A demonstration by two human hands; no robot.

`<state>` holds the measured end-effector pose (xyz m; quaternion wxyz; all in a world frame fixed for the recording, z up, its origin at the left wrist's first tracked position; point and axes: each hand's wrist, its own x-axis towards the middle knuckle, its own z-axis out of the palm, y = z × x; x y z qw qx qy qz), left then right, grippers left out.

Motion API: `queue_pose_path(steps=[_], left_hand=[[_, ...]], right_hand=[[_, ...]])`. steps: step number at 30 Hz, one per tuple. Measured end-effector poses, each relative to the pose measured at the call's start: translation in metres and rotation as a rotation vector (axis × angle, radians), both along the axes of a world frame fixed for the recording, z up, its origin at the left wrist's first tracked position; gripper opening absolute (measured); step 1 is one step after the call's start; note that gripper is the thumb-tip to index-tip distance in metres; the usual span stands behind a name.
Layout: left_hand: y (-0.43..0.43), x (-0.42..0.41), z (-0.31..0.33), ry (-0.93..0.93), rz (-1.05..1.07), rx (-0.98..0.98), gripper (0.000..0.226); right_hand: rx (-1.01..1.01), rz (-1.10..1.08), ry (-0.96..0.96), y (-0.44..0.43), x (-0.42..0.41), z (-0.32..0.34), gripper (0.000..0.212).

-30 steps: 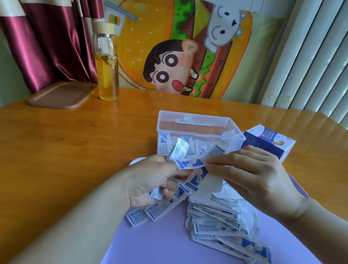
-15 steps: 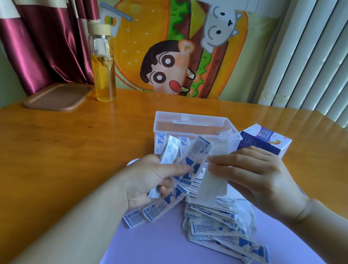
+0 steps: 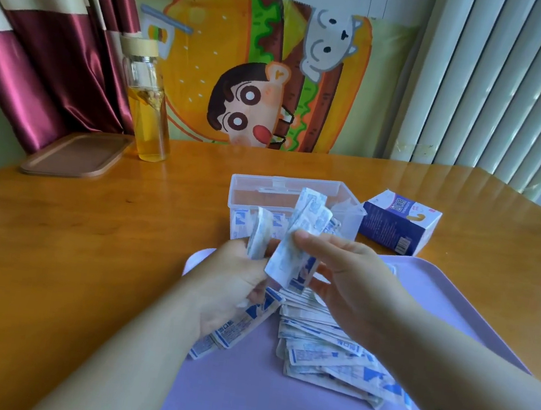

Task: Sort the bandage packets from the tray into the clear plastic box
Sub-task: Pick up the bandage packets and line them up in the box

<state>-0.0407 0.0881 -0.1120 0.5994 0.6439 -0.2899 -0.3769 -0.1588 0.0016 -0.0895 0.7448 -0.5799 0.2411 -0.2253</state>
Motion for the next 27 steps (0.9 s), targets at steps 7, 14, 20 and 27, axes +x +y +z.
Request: queue_pose_path(steps=[7,14,20,27], left_hand=[[0.011,-0.006,0.018,0.155,-0.058,-0.123,0.036],[0.006,-0.009,0.010,0.211,0.074,-0.177,0.026],[0.001,0.006,0.010,0.487,0.222,-0.364,0.025],[0.003,0.006,0.017,0.808,0.244,-0.487,0.026]], right_hand=[[-0.345,0.085,0.222,0.002,0.006,-0.002,0.027],[-0.495,0.082,0.272,0.008,0.010,0.004,0.018],[-0.673,-0.006,0.400,-0.016,-0.004,0.010,0.018],[-0.154,0.079,0.170,-0.021,-0.019,0.010,0.045]])
